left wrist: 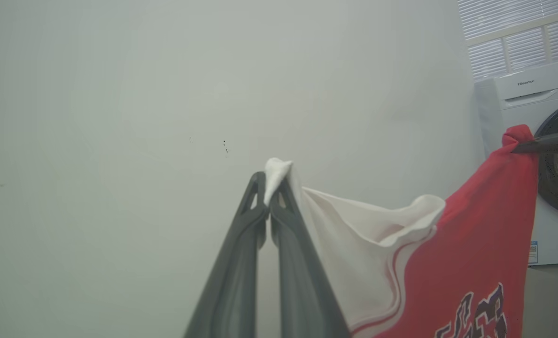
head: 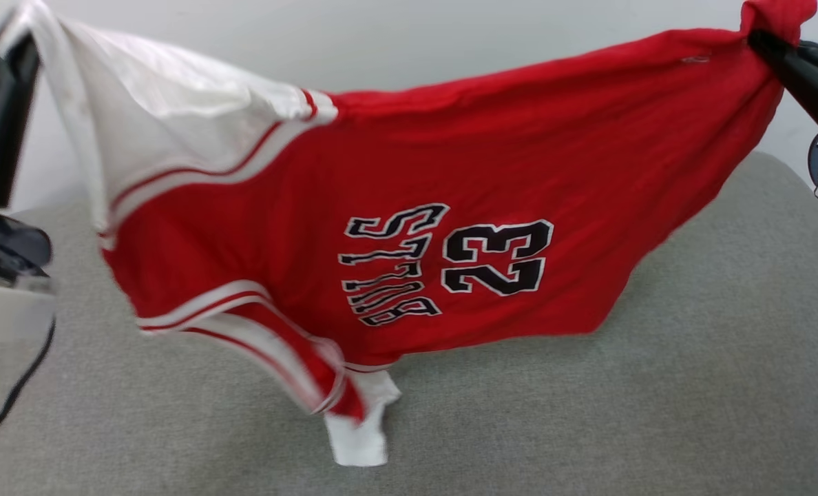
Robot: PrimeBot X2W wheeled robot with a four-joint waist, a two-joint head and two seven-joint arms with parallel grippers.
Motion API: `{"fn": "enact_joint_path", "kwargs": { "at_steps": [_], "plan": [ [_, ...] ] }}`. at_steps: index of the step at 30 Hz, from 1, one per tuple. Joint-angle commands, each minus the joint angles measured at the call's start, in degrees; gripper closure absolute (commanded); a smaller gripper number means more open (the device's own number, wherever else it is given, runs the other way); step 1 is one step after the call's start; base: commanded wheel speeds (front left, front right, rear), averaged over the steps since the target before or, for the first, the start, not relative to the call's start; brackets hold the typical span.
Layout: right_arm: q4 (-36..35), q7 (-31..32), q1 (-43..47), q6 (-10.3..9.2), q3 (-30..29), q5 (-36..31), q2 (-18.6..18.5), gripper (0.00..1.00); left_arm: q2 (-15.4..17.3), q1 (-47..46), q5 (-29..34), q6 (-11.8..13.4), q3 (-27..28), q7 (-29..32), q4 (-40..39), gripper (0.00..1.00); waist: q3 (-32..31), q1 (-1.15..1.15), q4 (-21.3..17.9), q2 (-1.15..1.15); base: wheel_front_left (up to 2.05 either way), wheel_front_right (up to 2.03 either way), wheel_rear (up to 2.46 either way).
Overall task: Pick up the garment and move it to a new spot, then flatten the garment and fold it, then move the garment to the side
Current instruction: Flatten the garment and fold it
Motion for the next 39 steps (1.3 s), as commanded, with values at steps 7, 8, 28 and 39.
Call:
{"fn": "enact_joint_path", "kwargs": {
  "at_steps": [7,8,28,39],
  "plan": [
    [-6.4,1.5,0.1,-0.03,-4.4,-1.3,2.6,1.0,0.9,-8.1,-2.3,-0.2,3.5,2.3,-0.5,1.0,3.1,0.0,-2.3,0.0,0.0,0.0,0.0],
    [-7.1,1.6,-0.3,-0.04,-5.2,-1.6,3.0,1.0,1.1,-9.4,-2.6,-0.4,3.7,2.8,-0.3,1.0,4.0,0.0,-2.4,0.0,0.0,0.0,0.0],
    [2.3,-4.9,-28.9,-0.06,-6.4,-14.5,6.3,1.0,-9.0,-60.2,5.5,-14.5,-3.4,4.4,31.3,1.0,31.8,0.0,0.3,0.0,0.0,0.0,0.0],
    [20.3,-20.1,-47.4,-0.07,-1.4,-27.8,7.9,1.0,-19.3,-79.2,10.8,-18.7,-7.2,-5.8,53.5,1.0,40.6,0.0,3.4,0.0,0.0,0.0,0.0]
  ]
}}
